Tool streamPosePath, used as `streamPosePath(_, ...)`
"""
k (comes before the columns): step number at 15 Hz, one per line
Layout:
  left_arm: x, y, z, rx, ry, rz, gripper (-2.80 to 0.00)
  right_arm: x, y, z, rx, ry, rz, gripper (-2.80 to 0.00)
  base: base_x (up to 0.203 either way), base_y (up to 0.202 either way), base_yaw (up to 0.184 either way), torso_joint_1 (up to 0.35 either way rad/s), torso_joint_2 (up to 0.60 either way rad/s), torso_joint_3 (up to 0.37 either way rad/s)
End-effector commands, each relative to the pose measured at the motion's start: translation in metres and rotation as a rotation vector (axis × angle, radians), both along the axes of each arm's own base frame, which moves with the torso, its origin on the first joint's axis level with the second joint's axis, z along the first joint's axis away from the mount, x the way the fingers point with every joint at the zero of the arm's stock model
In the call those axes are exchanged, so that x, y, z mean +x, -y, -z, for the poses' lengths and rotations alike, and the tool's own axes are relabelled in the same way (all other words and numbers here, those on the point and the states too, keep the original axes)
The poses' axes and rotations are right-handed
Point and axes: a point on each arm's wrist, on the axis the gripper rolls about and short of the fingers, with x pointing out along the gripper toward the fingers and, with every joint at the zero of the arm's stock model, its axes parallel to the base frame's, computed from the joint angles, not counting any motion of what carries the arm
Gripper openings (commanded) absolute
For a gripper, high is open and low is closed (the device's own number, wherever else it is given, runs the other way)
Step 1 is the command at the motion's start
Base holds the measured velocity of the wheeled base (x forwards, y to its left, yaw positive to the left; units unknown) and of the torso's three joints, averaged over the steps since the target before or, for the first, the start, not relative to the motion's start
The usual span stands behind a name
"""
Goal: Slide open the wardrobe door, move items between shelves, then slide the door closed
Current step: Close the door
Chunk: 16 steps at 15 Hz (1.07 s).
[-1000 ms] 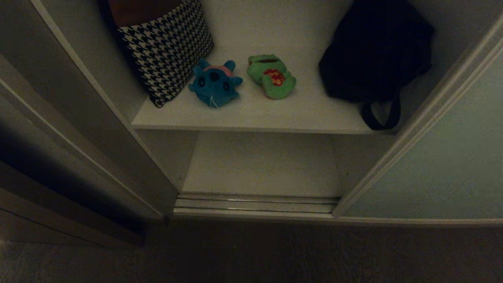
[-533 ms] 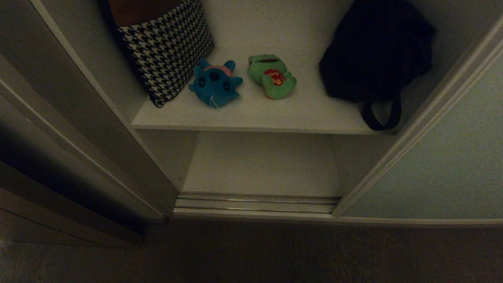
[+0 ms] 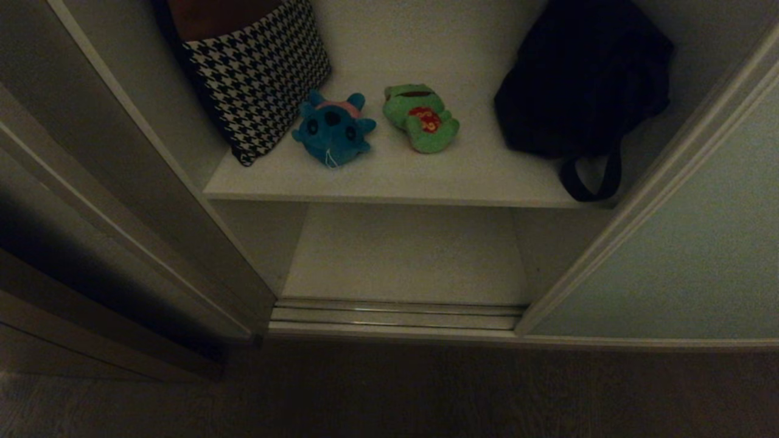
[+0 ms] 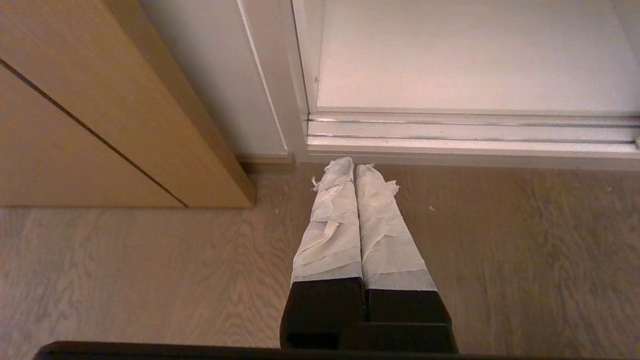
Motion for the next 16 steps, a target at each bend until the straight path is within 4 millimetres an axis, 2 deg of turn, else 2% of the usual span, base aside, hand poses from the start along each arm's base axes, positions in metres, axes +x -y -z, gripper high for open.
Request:
streamPosePath(1,0.0,0.0,0.0,-0.002,-0.003,-0.001,-2.8,0.0,0.0,0.0,0.0,0.002,0.001,-2.8,0.0,0.0,0.0,0.0,0.0,0.0)
streamPosePath(10,0.0,0.0,0.0,-0.001,-0.003,-0.001,-2.8,-0.001,0.0,0.0,-0.027,-0.018,0.008,-2.8,0.0,0.0,0.0,0.0,0.0,0.0)
streamPosePath(12,0.0,0.0,0.0,-0.002,-0.003,-0.001,-2.8,-0.011,0.0,-0.028,-0.034,0.031,0.01,-2.8,0.0,0.0,0.0,0.0,0.0,0.0)
streamPosePath(16,0.0,0.0,0.0,-0.002,-0.003,-0.001,-2.8,-0.043,0.0,-0.119,0.009,0.058,0.002,-2.8,0.0,0.0,0.0,0.0,0.0,0.0)
